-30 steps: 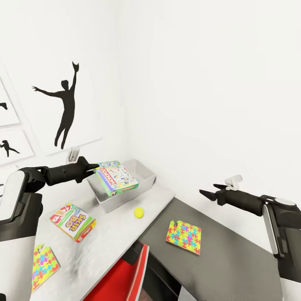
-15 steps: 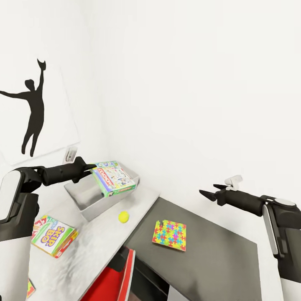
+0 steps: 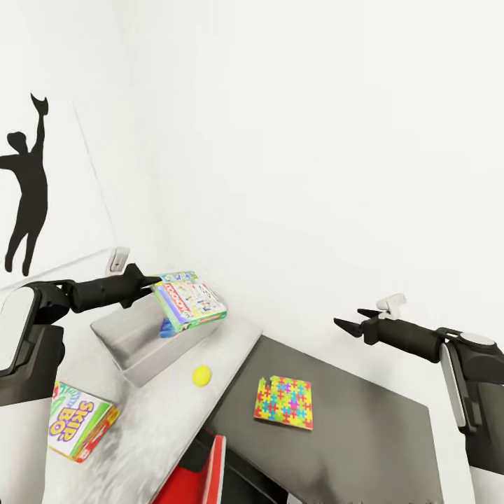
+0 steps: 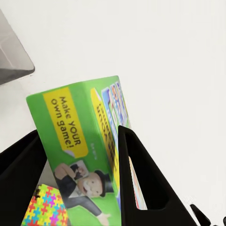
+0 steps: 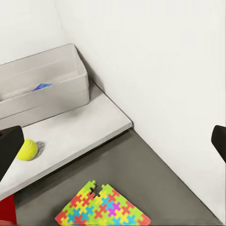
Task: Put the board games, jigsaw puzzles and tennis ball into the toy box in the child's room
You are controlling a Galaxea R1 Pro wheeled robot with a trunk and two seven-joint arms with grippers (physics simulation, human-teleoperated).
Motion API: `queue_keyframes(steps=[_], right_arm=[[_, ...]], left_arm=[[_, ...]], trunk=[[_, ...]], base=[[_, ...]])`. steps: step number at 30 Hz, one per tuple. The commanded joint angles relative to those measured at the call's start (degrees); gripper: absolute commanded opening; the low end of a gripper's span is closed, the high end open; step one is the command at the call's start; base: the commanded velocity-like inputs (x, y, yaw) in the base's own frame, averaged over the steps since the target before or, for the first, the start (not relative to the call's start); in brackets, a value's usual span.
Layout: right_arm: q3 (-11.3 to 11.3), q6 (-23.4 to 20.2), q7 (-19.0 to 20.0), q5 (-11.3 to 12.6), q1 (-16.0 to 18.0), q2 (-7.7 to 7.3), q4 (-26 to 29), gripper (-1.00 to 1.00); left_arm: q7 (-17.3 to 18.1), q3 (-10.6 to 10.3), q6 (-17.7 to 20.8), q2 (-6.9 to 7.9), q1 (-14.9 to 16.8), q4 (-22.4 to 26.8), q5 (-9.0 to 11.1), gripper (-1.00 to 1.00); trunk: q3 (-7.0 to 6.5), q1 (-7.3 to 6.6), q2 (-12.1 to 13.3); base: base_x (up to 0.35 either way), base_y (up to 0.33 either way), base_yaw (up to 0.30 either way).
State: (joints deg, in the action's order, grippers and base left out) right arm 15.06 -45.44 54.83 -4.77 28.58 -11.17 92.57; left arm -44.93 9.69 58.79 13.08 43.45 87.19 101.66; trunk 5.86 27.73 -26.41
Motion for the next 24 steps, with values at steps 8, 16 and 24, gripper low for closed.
queue_keyframes(steps=[8, 16, 24], right_arm=[[-0.2, 0.4, 0.5, -0.5, -0.2, 0.03, 0.0, 1.00], [-0.6, 0.4, 0.6, -0.4, -0.4, 0.32, 0.0, 1.00], [-0.7, 0.2, 0.6, -0.4, -0.5, 0.37, 0.0, 1.00]], left_arm=[[-0.6, 3.1, 0.3, 1.31, -1.3, 0.1, 0.7, -1.00], [-0.4, 6.5, 0.4, 7.81, -2.4, -2.3, 3.9, -1.00], [2.3, 6.2, 0.4, 13.00, -1.2, -8.8, 2.9, -1.00]], trunk=[[0.12, 0.03, -0.1], [0.12, 0.03, -0.1], [0.12, 0.03, -0.1]], base=[[0.002, 0.002, -0.131], [0.000, 0.000, -0.001], [0.000, 0.000, 0.000]])
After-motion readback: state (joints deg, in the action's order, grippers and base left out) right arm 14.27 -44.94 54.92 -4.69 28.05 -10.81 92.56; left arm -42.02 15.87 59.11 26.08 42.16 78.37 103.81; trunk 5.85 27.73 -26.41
